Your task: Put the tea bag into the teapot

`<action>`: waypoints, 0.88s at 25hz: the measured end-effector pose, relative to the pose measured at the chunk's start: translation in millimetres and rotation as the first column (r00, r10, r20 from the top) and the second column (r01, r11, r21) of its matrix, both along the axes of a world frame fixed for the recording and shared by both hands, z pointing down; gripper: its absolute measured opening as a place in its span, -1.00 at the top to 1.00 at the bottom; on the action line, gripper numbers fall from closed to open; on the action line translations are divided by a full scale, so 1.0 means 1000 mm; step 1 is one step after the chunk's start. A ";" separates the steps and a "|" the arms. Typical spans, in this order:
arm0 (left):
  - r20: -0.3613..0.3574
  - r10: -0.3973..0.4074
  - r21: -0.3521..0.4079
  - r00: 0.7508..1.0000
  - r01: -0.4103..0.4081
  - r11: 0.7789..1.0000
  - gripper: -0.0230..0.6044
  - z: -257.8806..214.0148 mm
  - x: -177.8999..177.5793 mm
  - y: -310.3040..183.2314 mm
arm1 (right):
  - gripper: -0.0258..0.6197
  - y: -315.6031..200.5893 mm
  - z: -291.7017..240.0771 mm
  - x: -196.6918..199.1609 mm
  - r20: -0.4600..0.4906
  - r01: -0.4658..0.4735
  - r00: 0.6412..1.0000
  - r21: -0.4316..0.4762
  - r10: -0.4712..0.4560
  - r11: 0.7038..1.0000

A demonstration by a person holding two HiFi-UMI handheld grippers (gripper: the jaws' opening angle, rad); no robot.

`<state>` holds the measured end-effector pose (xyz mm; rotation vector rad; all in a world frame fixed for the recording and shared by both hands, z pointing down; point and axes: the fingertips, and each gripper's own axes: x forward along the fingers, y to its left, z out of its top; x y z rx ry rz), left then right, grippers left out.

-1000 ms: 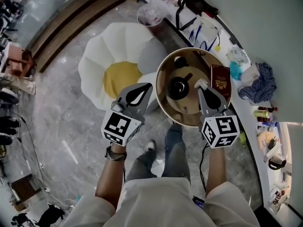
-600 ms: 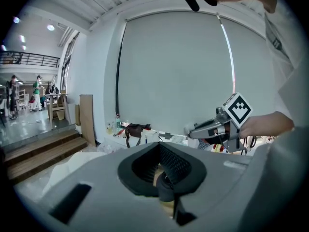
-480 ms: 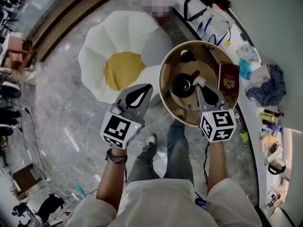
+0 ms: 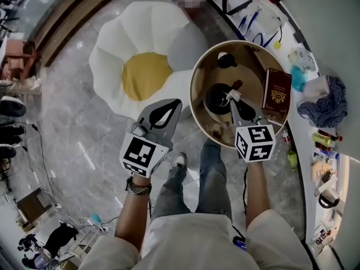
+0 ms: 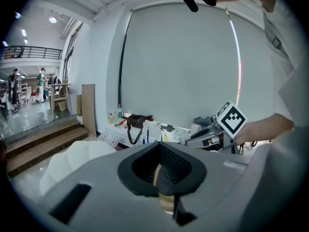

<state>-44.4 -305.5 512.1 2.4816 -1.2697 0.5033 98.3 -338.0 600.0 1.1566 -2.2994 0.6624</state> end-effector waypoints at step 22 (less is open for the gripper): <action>-0.006 -0.009 -0.098 1.000 0.009 0.995 0.91 0.062 0.003 -0.002 | 0.82 0.007 0.108 -0.014 -0.007 0.069 0.997 -0.219 -0.072 0.973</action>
